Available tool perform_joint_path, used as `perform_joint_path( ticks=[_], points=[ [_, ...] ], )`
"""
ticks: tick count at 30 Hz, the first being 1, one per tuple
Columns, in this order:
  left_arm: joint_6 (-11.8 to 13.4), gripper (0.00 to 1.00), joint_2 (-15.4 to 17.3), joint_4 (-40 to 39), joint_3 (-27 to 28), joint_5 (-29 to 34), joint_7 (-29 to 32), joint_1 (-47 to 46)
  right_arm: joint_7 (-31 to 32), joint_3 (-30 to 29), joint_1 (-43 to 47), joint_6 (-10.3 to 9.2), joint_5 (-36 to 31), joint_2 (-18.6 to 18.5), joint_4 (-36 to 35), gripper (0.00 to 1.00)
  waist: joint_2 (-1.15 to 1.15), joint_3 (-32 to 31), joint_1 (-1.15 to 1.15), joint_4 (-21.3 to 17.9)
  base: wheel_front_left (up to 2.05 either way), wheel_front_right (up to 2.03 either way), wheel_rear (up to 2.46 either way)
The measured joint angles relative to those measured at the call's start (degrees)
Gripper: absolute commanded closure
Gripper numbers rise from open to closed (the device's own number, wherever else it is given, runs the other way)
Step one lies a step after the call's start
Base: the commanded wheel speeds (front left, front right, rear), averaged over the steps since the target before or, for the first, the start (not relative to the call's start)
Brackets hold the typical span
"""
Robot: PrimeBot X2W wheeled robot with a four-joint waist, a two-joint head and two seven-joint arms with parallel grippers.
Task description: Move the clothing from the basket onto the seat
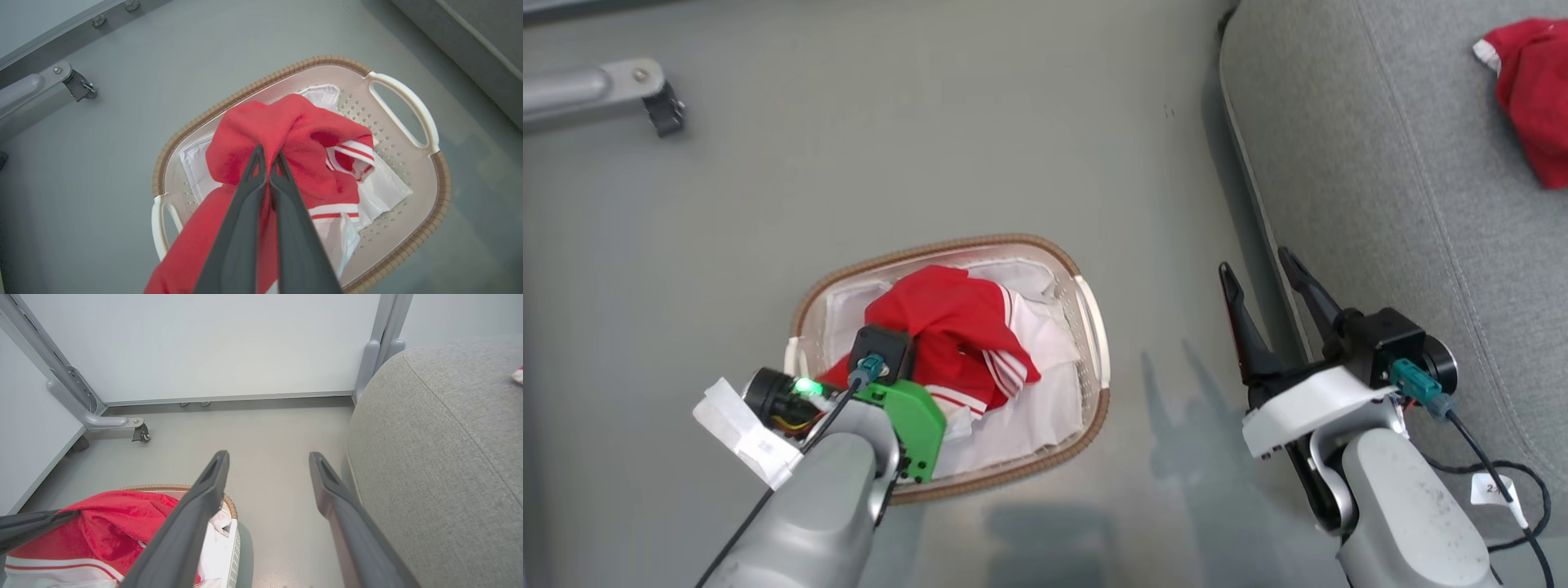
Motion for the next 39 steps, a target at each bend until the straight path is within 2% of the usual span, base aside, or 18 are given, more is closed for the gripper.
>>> perform_joint_path(
  ticks=[11,24,31,39],
  points=[
    [1.92,1.0,-0.18,-23.51,4.61,-1.2,-0.13,8.21,0.0,-0.82,5.68,0.0,-0.81,0.11,0.71,0.0,0.0,-9.52,0.0,3.94,0.0,0.0,0.0],
    [1.1,1.0,-0.2,-43.45,8.27,-1.76,-0.13,13.32,-0.01,-0.58,8.71,0.0,-1.23,0.22,0.9,0.0,0.0,-16.78,0.0,6.99,0.0,0.0,0.0],
    [1.08,1.0,-0.2,-51.5,8.34,-4.24,-0.13,13.39,0.0,-0.03,9.59,0.0,-1.09,0.23,1.23,0.0,0.0,-17.74,0.0,7.2,0.0,0.0,0.0],
    [1.47,1.0,-0.21,-54.56,7.19,-6.69,-0.13,13.62,-0.01,1.19,10.08,0.0,-0.85,0.2,1.4,0.0,0.0,-17.9,0.0,6.93,0.0,0.0,0.0]
  ],
)
